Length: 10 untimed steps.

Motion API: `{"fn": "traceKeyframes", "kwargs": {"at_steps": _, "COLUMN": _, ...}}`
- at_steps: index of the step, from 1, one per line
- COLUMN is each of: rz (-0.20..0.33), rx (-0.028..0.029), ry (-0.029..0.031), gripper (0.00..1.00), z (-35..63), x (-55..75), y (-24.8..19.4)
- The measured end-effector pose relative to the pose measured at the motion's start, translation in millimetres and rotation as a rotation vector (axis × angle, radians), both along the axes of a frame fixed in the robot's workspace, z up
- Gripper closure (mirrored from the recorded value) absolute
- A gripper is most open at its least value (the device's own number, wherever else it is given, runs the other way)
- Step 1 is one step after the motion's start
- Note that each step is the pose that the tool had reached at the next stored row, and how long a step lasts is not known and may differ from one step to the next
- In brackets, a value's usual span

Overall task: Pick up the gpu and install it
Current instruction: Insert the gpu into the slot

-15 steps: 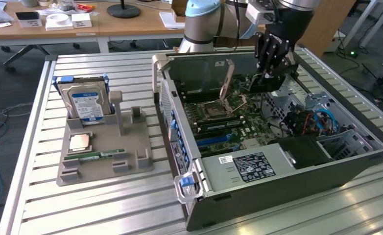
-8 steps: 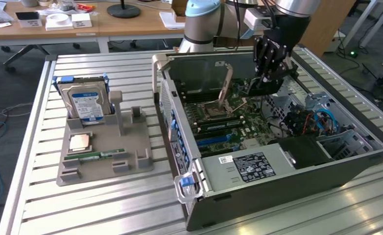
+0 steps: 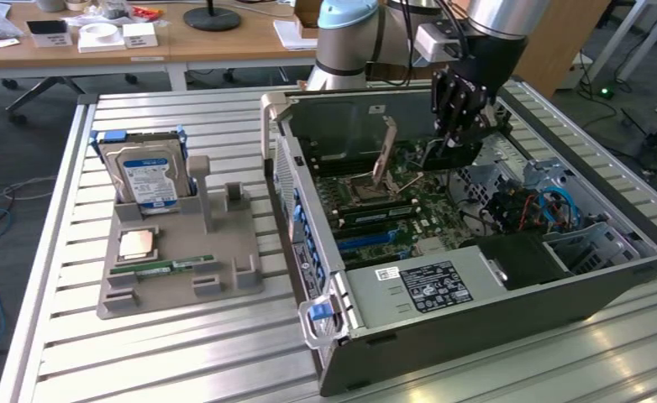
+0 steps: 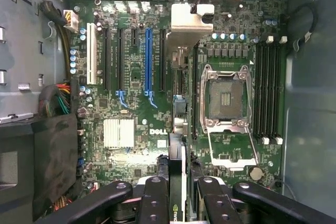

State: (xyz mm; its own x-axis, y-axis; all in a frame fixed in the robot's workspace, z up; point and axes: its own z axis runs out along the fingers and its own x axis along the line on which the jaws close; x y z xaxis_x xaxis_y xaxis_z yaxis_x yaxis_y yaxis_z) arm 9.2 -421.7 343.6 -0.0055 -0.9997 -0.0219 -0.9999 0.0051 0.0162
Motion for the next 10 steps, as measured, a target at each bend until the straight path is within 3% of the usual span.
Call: {"fn": "traceKeyframes", "kwargs": {"at_steps": 10, "rz": 0.0, "rx": 0.0003, "ry": -0.0001, "gripper": 0.74, "z": -1.5, "x": -3.2, "y": -6.8}}
